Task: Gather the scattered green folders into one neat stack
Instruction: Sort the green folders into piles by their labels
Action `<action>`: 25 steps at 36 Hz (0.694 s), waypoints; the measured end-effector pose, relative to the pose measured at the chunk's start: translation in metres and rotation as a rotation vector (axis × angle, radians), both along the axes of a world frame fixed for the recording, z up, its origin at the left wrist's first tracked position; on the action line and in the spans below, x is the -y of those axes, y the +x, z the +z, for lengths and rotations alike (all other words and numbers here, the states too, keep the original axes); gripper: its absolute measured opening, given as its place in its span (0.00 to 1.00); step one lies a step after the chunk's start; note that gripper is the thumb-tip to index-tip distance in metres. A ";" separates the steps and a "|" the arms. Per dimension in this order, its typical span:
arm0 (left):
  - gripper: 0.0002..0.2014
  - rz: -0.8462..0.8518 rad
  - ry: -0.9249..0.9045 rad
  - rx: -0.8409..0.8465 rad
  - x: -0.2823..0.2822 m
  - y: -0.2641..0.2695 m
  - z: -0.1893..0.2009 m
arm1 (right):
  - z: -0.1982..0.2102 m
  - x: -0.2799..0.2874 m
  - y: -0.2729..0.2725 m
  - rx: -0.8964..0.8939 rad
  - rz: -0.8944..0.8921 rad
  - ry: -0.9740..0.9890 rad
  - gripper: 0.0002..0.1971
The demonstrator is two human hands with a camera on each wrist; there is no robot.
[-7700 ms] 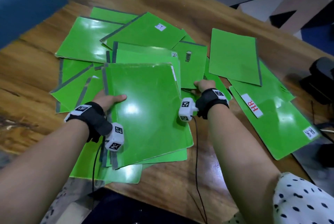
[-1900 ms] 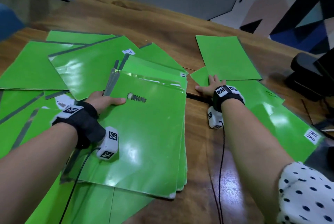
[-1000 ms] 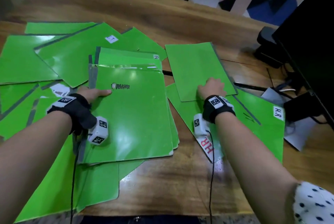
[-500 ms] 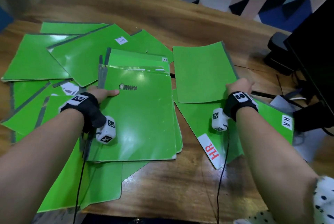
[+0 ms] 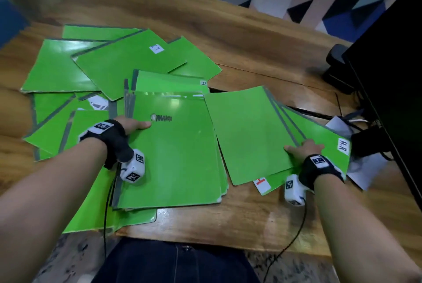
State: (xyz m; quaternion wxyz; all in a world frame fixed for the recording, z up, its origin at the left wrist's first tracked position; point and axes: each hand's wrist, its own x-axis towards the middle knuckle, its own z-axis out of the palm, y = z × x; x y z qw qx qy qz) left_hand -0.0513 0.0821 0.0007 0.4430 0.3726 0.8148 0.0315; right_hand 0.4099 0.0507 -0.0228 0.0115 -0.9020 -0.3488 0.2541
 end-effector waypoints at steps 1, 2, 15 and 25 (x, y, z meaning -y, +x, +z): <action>0.43 0.006 0.000 0.002 0.002 0.000 -0.002 | -0.004 0.003 -0.001 0.035 -0.008 -0.027 0.47; 0.43 0.011 0.007 -0.001 0.003 0.001 -0.004 | -0.008 0.004 -0.002 0.056 -0.008 -0.033 0.55; 0.42 -0.004 -0.011 -0.018 0.008 0.002 -0.008 | 0.006 0.002 -0.017 0.270 0.081 -0.211 0.60; 0.42 0.020 -0.015 -0.012 0.015 0.007 0.000 | 0.105 -0.025 -0.034 0.242 0.107 0.209 0.26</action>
